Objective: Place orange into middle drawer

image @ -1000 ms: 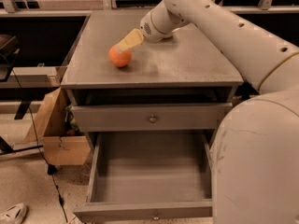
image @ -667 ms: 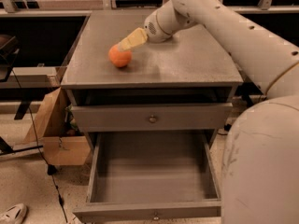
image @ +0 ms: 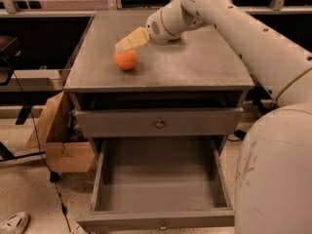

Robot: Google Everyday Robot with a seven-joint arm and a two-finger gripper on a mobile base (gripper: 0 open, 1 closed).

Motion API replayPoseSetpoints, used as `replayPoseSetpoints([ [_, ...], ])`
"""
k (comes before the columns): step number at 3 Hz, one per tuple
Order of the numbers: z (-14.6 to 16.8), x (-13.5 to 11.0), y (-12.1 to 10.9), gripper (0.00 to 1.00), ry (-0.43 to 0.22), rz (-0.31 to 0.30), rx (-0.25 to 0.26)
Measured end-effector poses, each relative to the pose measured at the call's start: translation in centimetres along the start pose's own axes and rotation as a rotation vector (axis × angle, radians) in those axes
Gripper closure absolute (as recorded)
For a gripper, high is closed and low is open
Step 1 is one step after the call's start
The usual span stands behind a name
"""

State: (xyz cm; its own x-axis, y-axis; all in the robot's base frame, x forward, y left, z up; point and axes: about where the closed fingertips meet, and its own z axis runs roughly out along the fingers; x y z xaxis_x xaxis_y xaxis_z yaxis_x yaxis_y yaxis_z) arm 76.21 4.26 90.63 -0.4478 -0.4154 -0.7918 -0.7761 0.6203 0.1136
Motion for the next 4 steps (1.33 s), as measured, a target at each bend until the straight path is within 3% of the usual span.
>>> replayPoseSetpoints([
  [2,4.1,-0.1,2.4,0.00,0.057,-0.033,-0.072],
  [4,7.4,2.7,3.2,0.42,0.153,0.014,-0.137],
])
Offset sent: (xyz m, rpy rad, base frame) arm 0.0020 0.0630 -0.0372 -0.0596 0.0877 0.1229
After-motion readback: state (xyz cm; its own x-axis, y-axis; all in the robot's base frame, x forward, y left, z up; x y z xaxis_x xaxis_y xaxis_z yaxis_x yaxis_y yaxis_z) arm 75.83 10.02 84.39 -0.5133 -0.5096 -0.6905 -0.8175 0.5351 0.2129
